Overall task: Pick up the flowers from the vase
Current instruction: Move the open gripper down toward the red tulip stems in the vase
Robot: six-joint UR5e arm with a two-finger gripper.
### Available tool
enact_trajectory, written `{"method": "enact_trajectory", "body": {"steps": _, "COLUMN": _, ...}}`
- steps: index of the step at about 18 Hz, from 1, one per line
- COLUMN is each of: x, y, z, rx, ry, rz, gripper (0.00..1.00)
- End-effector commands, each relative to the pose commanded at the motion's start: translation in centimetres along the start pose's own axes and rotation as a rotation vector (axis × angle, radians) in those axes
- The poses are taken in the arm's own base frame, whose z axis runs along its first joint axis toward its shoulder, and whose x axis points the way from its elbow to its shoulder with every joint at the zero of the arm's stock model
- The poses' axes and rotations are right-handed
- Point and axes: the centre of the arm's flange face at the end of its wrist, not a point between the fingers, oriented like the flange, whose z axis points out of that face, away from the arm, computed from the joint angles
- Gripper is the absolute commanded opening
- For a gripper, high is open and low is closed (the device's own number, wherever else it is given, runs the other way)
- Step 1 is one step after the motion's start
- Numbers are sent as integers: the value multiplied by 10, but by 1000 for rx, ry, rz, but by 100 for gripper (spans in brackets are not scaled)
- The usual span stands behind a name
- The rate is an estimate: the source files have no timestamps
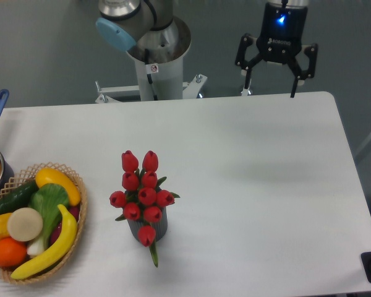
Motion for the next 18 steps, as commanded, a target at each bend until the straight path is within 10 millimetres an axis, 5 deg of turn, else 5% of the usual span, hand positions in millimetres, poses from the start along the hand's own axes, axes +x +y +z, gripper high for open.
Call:
{"method": "enact_trajectory", "body": {"steps": 7, "x": 22, "y": 0, "z": 37, "rx": 94, "ry": -2, "rz": 66, "gripper": 100}}
{"method": "enact_trajectory", "body": {"steps": 18, "x": 17, "y": -32, "z": 74, "rx": 119, "ry": 87, "rz": 33, "gripper": 100}}
